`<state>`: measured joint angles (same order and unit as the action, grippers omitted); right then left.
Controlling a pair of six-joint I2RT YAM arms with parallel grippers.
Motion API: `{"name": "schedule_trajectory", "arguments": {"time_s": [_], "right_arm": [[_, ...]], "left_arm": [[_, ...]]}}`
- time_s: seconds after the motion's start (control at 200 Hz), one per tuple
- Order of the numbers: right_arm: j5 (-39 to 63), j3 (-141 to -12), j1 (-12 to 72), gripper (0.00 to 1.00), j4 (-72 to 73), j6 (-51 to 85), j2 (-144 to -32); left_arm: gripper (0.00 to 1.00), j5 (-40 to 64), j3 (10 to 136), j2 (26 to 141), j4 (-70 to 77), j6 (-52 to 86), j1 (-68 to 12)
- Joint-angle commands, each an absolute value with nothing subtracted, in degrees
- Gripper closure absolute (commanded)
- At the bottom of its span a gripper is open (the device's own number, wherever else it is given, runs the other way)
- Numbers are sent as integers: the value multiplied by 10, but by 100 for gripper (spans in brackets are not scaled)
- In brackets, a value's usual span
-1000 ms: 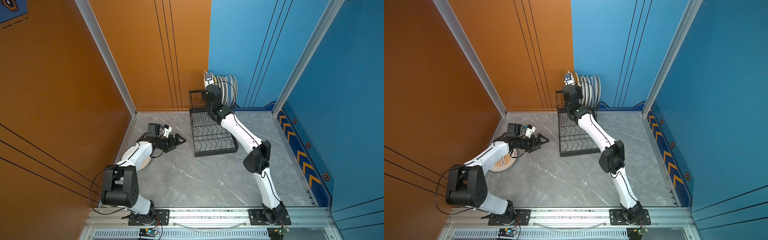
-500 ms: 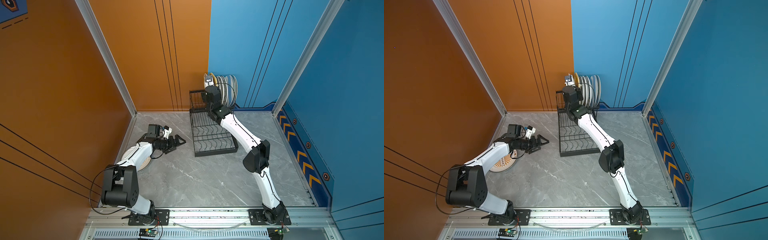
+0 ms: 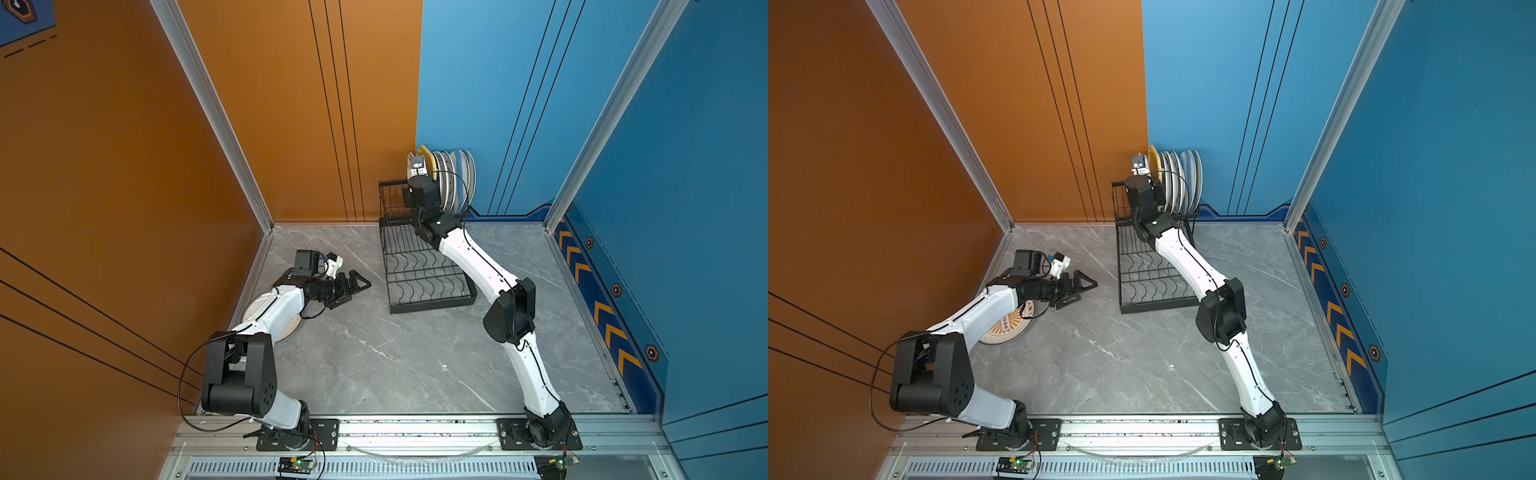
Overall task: Load plates into a dish rack
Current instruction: Place the plate on the dish rack.
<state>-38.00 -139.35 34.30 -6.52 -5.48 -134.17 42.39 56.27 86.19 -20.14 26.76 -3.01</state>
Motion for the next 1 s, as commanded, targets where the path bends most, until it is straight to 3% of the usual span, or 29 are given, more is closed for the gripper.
{"name": "schedule_trajectory", "arguments": {"time_s": [0.0,0.145,0.45,0.801,0.996], "right_arm": [[-392,-1417,335,80,-52,-56,-1329],[-392,-1417,337,67,-47,-59,-1324],[-392,-1414,352,54,-56,-64,-1296],[-412,-1304,378,36,-41,-62,-1198],[-409,-1190,388,31,-62,-27,-1102]], "left_arm": [[2,417,553,846,-209,257,-25],[2,414,553,842,-210,258,-24],[2,392,553,814,-211,268,-9],[2,256,610,785,-301,237,40],[2,164,646,802,-342,229,80]]}}
